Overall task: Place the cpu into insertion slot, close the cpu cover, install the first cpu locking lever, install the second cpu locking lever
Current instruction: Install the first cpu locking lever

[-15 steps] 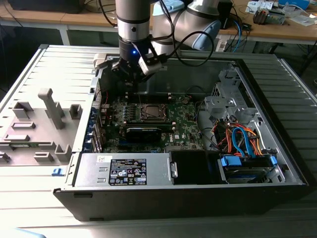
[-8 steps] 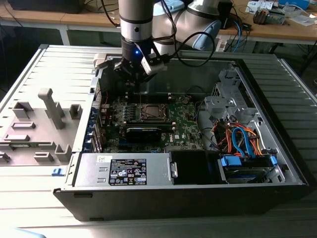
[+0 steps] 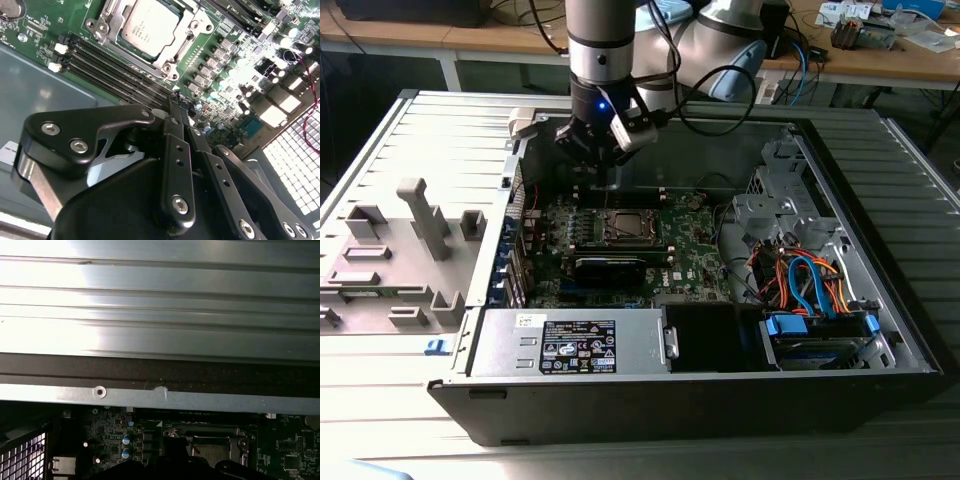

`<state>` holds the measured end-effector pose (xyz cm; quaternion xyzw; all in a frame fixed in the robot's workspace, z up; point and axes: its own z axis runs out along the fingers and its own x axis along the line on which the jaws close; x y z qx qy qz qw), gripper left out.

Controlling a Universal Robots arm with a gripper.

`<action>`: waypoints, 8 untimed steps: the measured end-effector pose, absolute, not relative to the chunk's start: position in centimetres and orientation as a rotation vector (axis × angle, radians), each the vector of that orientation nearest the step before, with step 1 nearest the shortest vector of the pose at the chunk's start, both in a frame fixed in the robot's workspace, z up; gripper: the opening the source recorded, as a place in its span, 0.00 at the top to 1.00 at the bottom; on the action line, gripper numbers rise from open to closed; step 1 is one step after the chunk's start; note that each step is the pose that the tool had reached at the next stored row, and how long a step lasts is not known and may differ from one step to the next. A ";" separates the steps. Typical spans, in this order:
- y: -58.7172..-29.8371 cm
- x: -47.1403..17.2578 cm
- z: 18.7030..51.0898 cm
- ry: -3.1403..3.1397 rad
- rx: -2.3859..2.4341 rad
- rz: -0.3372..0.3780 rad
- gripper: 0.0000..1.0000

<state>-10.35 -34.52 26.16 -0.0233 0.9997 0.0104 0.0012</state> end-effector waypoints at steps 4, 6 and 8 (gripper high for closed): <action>-34.5 -9.9 26.2 3.138 -0.073 0.033 0.89; -34.5 -9.8 26.2 3.138 -0.073 0.033 0.89; -34.5 -9.7 26.2 3.138 -0.073 0.033 0.89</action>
